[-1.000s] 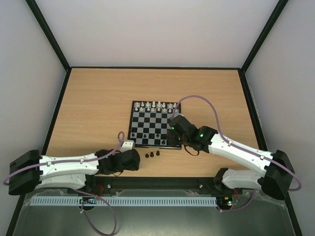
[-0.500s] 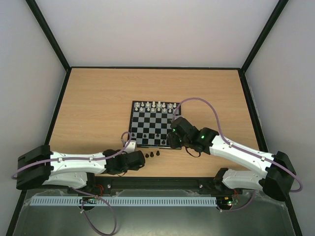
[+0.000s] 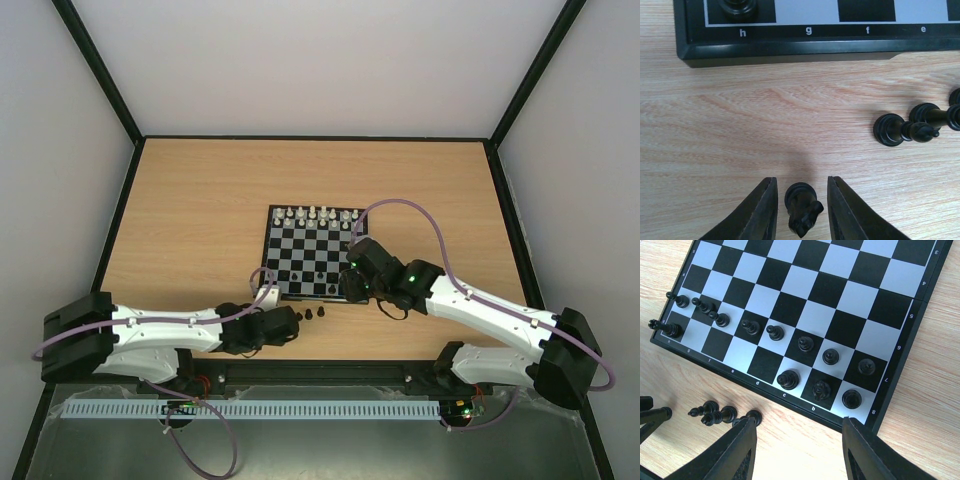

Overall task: Set up the chess pieces on the board
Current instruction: Pick up the chess piece at the center of the board.

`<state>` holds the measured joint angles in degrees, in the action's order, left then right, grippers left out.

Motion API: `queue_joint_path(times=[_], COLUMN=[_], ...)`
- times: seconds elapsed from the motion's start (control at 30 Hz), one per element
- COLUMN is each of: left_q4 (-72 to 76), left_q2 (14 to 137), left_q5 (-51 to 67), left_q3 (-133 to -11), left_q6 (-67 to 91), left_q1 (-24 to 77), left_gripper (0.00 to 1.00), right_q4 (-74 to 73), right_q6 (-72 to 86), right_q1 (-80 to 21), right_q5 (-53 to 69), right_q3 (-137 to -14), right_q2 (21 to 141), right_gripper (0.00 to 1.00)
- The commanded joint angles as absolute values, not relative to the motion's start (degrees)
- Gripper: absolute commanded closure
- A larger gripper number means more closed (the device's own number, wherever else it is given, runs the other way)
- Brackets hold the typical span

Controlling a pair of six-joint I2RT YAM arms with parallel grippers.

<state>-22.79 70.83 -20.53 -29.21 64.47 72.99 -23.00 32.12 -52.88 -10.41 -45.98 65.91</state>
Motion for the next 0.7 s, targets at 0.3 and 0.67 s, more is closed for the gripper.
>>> queue_joint_path(times=[0.3,0.67], left_q4=[-25.32,-26.50], left_q2=[69.93,70.50], left_q5=[-20.79,-23.03], left_q3=[-28.78,-31.88], left_q6=[65.47,62.38], left_q1=[73.38,71.07], left_gripper=[0.87,0.90], right_q4=[-24.83,-25.01], right_q6=[31.29,31.24], right_q1=[-52.69,-52.66], right_q5=[-10.31,-10.23], right_q3=[-45.34,-45.35], right_q2=[65.87,65.71], right_gripper=[0.52,0.52])
